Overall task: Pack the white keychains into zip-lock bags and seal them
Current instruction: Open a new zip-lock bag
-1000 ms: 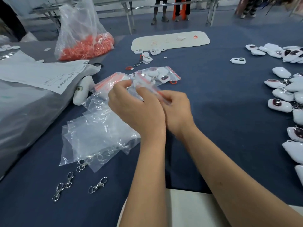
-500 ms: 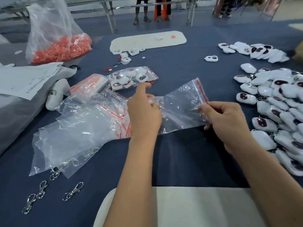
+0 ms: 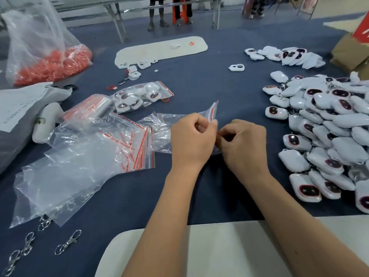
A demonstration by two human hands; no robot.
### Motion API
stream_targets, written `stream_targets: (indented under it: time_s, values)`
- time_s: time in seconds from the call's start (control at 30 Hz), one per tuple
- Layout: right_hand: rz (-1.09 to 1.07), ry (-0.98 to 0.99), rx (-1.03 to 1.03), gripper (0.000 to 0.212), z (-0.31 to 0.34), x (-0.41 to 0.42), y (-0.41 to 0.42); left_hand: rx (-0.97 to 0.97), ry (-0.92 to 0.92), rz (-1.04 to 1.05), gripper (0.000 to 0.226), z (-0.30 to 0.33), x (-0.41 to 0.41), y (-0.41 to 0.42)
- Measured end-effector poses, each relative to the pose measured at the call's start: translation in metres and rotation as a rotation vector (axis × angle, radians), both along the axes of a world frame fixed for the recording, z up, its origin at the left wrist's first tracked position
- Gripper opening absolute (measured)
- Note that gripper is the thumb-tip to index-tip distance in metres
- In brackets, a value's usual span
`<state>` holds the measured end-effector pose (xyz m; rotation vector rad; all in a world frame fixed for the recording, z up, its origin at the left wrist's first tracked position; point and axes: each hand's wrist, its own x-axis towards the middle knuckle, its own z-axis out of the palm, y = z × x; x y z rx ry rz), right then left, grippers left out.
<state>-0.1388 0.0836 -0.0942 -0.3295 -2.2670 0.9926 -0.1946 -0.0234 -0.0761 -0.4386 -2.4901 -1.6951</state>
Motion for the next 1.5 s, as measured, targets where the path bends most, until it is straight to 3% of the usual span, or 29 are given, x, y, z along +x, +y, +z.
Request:
stream_targets:
  time_s: [0.27,0.4,0.57,0.77,1.0,1.1,1.17,1.37,1.5]
  values:
    - [0.121,-0.073,-0.155,0.031,0.004,-0.003,0.002,0.278,-0.332,-0.025,0.025,0.0,-0.008,-0.009]
    - [0.135,-0.08,-0.398,0.044,0.007,-0.005,0.005,0.349,-0.378,-0.102,0.022,-0.001,-0.01,-0.011]
    - [0.215,-0.08,-0.318,0.05,0.007,-0.003,0.008,0.283,-0.291,-0.174,0.018,-0.001,-0.005,-0.006]
    - [0.237,-0.121,-0.329,0.046,0.009,-0.004,0.006,0.025,-0.003,-0.14,0.022,0.0,-0.005,-0.006]
    - [0.027,-0.071,-0.407,0.044,0.006,-0.006,0.006,0.235,-0.11,0.05,0.007,0.005,-0.003,-0.008]
    - [-0.087,-0.043,-0.323,0.036,0.003,-0.006,0.006,0.282,0.008,0.213,0.006,0.011,-0.008,-0.016]
    - [-0.089,-0.038,-0.302,0.02,0.004,-0.005,0.007,0.285,0.101,0.242,0.006,0.012,-0.008,-0.017]
    - [0.034,-0.08,-0.218,0.013,0.005,-0.006,0.006,-0.076,0.319,0.121,0.024,0.003,0.001,-0.004]
    - [-0.025,-0.108,-0.289,0.014,0.004,-0.009,0.009,0.078,0.506,0.126,0.026,0.013,-0.001,-0.015]
